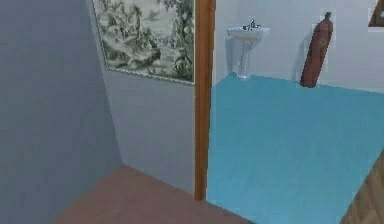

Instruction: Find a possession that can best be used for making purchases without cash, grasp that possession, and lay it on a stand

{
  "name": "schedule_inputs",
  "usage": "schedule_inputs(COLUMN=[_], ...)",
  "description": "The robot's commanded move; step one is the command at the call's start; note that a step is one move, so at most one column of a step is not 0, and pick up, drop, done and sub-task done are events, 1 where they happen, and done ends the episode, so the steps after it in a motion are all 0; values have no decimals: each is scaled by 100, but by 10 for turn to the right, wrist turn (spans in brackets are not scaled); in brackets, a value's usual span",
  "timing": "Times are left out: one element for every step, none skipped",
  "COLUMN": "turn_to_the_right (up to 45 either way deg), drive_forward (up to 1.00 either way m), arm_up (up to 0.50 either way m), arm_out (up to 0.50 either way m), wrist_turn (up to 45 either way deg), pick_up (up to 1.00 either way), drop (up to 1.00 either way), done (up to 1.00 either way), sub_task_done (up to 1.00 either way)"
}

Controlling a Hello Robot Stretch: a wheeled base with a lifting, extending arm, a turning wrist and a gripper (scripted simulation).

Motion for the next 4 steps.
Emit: schedule_inputs(turn_to_the_right=[-180, 0, 450, 330], drive_forward=[0, 60, 0, 0], arm_up=[0, 0, 0, 0], arm_out=[0, 0, 0, 0], wrist_turn=[0, 0, 0, 0], pick_up=[0, 0, 0, 0], drop=[0, 0, 0, 0], done=[0, 0, 0, 0], sub_task_done=[0, 0, 0, 0])
